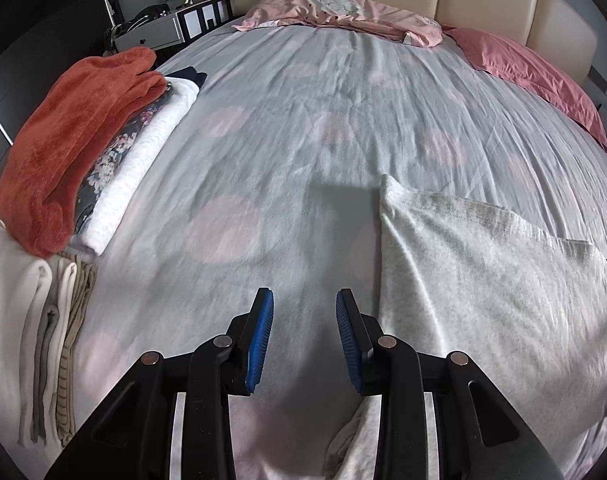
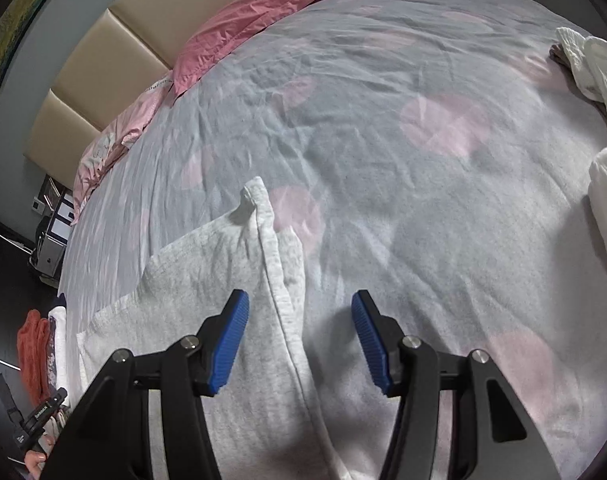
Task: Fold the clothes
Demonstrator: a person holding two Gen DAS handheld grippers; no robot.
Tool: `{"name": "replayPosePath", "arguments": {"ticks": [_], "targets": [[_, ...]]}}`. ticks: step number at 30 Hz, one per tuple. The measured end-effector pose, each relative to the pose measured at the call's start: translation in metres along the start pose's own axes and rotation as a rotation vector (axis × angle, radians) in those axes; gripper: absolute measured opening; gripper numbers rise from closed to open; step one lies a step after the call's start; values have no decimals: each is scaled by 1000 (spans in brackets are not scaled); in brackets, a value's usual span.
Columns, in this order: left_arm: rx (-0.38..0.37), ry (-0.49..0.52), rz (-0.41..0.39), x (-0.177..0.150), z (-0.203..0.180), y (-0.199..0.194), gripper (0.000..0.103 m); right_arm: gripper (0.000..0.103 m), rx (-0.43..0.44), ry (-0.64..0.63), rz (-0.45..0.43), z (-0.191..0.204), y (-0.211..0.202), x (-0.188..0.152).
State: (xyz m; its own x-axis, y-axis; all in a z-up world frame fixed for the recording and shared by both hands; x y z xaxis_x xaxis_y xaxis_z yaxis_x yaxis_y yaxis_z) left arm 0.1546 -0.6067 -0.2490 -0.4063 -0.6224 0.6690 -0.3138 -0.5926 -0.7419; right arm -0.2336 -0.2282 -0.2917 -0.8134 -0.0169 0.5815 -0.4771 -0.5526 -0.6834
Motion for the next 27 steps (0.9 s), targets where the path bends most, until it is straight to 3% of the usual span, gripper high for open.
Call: {"name": "replayPosePath", "arguments": {"ticks": [4,6,9,12,18,27], "targets": [[21,-78,25,-5,25,-3,35,45,17,-39,-17,3,14,-2],[17,-145,43,-7,36,-1,35,31,19,-71,-20,5,19,-6],[1,-205,66,-7,40,5,35,17,40,-76,-19,8,23,-9],[-19,-225,77,-7,38,11,35,10,73,-19,-18,7,21,-9],[-89,-211,55,4,23,13,35,7,97,-16,-54,25,-2,3],[-196,-172,-7,24,7,7,35,6,164,-77,-59,120,-58,18]]}}
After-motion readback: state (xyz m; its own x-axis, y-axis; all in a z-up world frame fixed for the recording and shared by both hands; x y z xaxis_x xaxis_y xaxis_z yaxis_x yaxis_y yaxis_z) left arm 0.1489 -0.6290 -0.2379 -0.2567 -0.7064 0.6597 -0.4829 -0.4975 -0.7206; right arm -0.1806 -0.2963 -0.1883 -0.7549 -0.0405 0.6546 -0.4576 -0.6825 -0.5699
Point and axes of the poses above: each gripper's, at about its wrist camera, not at the fingertips, and y roughly the way its jaws point, z to its left, x to its top, the point moved 8 cm from there along y, roughly the way its jaws point, and after that the axes turned 13 degrees about -z, right-handed, at the moved point
